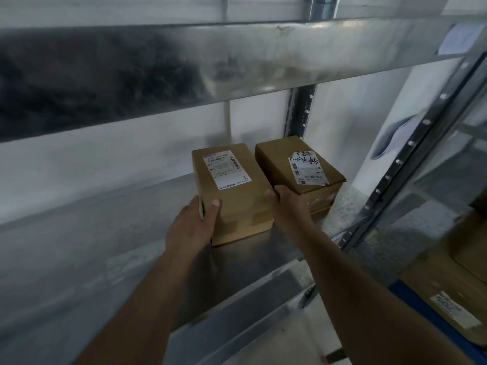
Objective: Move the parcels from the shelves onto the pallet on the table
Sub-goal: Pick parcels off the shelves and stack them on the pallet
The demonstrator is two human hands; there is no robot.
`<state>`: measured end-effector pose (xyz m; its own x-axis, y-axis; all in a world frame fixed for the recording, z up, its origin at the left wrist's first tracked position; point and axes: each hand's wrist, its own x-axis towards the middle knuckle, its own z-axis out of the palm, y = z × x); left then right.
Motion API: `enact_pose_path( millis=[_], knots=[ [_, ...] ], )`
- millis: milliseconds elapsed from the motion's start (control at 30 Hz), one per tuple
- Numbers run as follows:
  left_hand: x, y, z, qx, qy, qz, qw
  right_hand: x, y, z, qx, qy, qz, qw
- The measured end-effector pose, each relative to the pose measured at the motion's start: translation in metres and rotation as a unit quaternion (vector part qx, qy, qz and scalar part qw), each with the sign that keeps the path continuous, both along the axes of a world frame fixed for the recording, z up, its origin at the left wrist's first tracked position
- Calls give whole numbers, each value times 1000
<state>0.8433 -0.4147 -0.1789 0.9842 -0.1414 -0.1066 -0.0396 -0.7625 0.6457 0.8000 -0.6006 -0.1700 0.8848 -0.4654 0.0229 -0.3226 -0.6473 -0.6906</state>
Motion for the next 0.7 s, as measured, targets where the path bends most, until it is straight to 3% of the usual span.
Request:
enact_pose_path(
  millis=[167, 300, 700],
  knots=[
    [-6, -5, 2, -112, 40, 6, 993, -1, 1, -2, 175, 5, 35, 984],
    [-22, -2, 0, -225, 59, 24, 972, -18, -1, -3, 169, 8, 80, 982],
    [-141, 18, 17, -214, 2, -16, 977, -145, 14, 4, 142, -73, 90, 983]
  ],
)
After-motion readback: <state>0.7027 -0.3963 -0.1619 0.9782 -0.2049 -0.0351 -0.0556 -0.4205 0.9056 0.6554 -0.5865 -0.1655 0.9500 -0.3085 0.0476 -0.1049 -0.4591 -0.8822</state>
